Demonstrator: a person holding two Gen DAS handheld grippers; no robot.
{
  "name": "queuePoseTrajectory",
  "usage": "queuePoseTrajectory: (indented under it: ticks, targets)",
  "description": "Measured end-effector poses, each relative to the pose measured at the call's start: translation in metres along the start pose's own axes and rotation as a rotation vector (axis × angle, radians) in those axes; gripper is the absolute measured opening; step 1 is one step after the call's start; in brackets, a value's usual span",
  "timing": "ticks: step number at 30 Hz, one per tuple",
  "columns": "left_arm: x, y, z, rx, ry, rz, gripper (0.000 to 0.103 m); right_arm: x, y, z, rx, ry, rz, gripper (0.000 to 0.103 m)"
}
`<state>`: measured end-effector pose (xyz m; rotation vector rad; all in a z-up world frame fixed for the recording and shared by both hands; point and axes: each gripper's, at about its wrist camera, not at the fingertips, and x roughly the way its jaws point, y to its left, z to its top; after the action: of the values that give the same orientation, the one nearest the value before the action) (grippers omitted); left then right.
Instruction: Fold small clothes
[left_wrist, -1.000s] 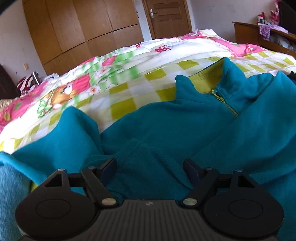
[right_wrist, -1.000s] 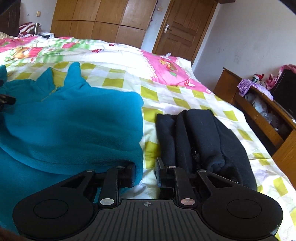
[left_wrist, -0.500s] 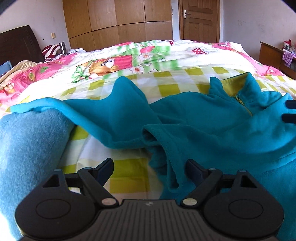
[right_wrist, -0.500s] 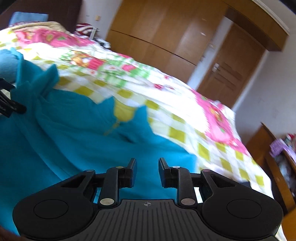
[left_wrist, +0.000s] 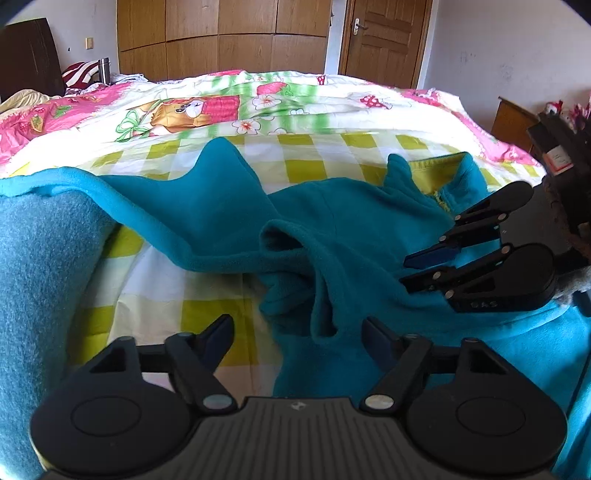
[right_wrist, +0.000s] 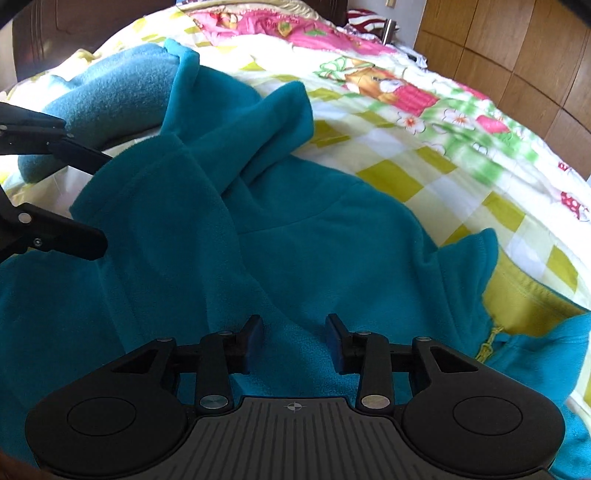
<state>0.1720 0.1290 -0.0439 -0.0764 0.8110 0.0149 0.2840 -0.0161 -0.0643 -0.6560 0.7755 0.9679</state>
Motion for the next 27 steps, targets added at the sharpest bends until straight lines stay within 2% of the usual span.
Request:
queuePoseTrajectory:
  ticks: [2, 4, 6, 10, 13, 16, 19, 22, 24, 27]
  targets:
    - [0.004, -0.002, -0.001, 0.009, 0.022, 0.006, 0.055, -0.003, 0.006, 0.0, -0.007, 0.012, -0.005, 0.015]
    - [0.003, -0.003, -0.002, -0.007, 0.028, -0.029, 0.045, -0.01, 0.011, -0.002, 0.001, 0.018, -0.031, 0.004]
    - [-0.001, -0.004, 0.0, -0.009, 0.009, -0.033, 0.042, -0.02, 0.011, -0.004, 0.048, 0.01, -0.052, 0.001]
    - [-0.008, -0.005, 0.007, -0.006, -0.028, -0.026, 0.03, -0.045, 0.002, -0.006, 0.117, -0.052, -0.099, 0.001]
    - [-0.01, -0.005, 0.021, -0.005, -0.089, -0.039, 0.028, -0.064, -0.005, -0.004, 0.153, -0.11, -0.148, 0.0]
    - [-0.005, -0.006, 0.039, 0.005, -0.151, -0.034, 0.028, -0.082, -0.016, 0.001, 0.186, -0.18, -0.24, 0.0]
    - [0.013, -0.005, 0.049, -0.011, -0.131, -0.039, 0.028, -0.086, -0.039, 0.008, 0.242, -0.211, -0.305, 0.0]
    - [0.031, -0.006, 0.045, -0.018, -0.081, -0.03, 0.028, -0.064, -0.048, 0.012, 0.243, -0.182, -0.276, 0.0]
    - [0.036, -0.007, 0.043, -0.017, -0.06, -0.016, 0.028, -0.031, -0.048, 0.012, 0.218, -0.104, -0.259, 0.001]
    - [0.034, -0.01, 0.046, 0.016, -0.083, -0.016, 0.029, 0.0, -0.043, 0.003, 0.185, -0.053, -0.347, 0.009]
